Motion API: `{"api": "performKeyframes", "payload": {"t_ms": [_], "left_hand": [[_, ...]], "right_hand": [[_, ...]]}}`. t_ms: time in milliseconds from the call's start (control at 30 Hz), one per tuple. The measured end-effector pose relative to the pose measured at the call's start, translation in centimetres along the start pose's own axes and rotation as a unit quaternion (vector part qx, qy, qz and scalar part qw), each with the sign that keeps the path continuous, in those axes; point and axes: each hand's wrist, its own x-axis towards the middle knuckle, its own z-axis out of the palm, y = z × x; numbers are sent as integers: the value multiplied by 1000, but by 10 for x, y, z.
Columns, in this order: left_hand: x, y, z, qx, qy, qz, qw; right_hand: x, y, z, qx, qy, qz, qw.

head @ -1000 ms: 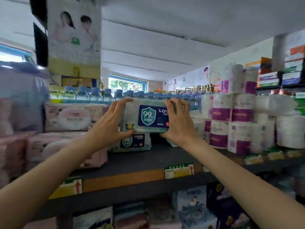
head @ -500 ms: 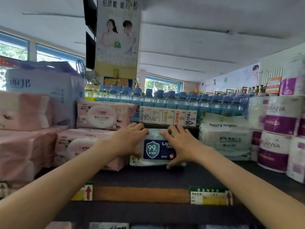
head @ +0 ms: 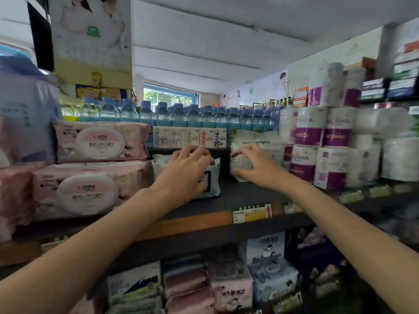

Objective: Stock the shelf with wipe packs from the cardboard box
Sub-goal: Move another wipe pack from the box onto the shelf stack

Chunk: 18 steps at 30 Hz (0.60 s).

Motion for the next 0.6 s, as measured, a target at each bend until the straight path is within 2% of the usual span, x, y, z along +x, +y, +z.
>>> {"api": "performKeyframes", "payload": {"t_ms": [100, 200, 267, 367, 433, 500, 600], "left_hand": [[-10, 53, 4, -110, 33, 102, 988], [-32, 121, 20, -183, -26, 194, 963], [-53, 172, 34, -222, -88, 254, 937], [-86, 257, 49, -247, -196, 358, 879], [-111, 314, 54, -253, -268, 411, 834], [-137, 366, 55, -275, -298, 444, 799], [-181, 437, 54, -288, -315, 500, 754]], "right_hand": [[-61, 3, -16, -27, 28, 82, 996], [-153, 16, -26, -51, 64, 212, 974], [-228, 30, -35, -60, 25, 316, 946], [-354, 37, -51, -69, -124, 430, 892], [-437, 30, -62, -73, -217, 502, 834], [-520, 19, -73, -75, -238, 581, 775], [-630, -6, -81, -41, -215, 659, 719]]}}
